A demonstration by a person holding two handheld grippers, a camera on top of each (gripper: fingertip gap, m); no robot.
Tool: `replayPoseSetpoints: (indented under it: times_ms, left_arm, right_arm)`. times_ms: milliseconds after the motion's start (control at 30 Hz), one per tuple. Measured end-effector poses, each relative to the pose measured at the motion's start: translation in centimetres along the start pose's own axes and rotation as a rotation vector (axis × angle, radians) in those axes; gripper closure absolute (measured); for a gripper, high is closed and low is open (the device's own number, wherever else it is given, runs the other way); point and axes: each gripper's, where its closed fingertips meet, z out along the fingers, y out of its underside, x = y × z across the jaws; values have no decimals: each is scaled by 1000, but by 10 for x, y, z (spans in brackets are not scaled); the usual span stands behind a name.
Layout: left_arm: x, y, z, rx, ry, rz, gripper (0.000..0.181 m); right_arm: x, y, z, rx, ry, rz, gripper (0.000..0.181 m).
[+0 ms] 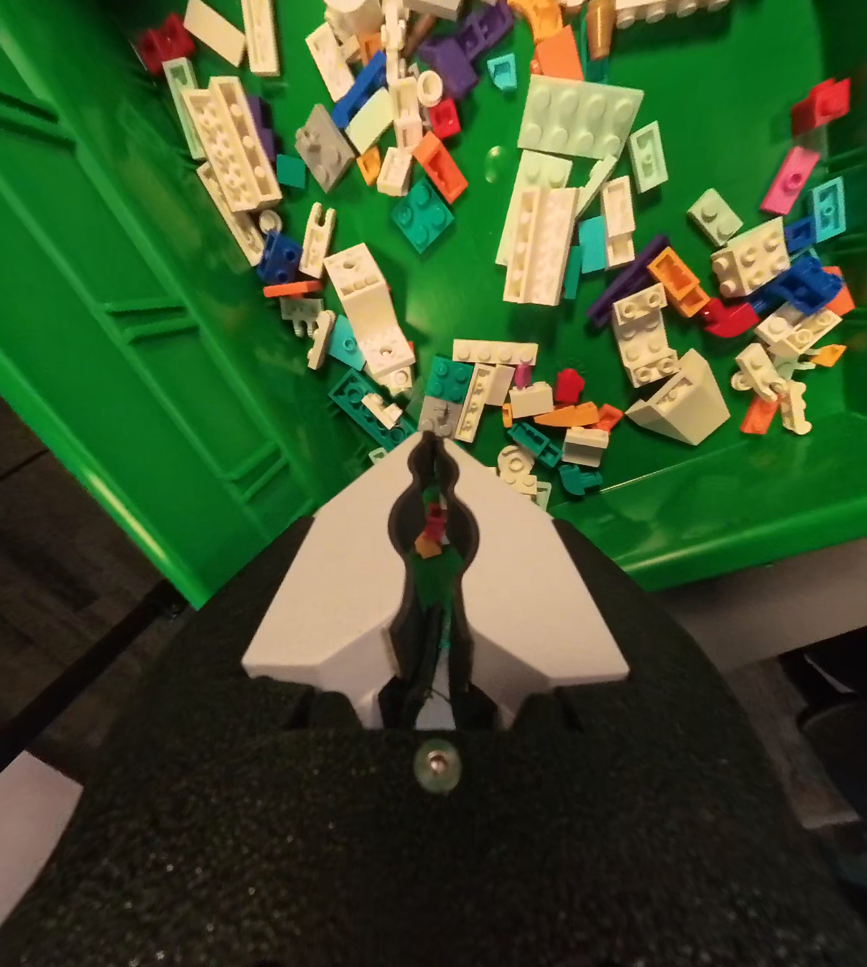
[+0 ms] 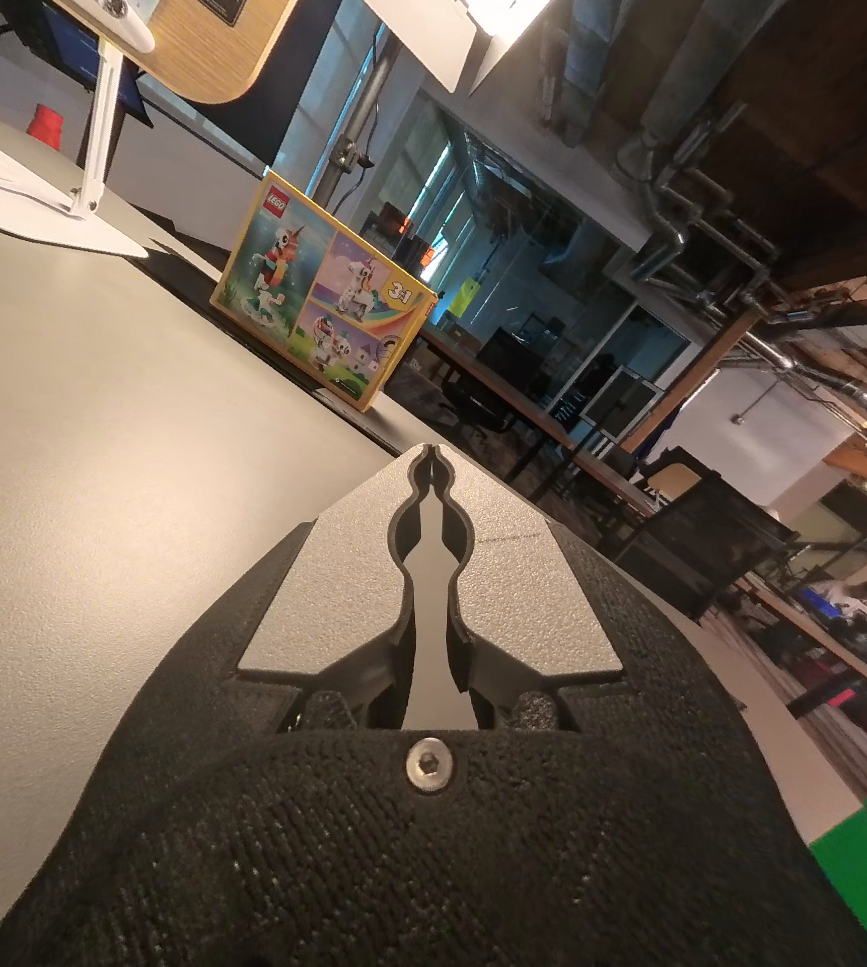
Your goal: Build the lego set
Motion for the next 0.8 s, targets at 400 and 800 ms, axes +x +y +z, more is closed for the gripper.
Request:
replayPoseSetpoints:
  times_ms: [400, 800]
  left_arm:
    - [-17, 27, 6, -208, -263, 86, 181]
    - [32, 23, 16, -141, 49, 94, 181]
  right_arm:
    - [2, -2, -2, 19, 4, 27, 181]
    - [4, -5, -3, 39, 1, 55, 181]
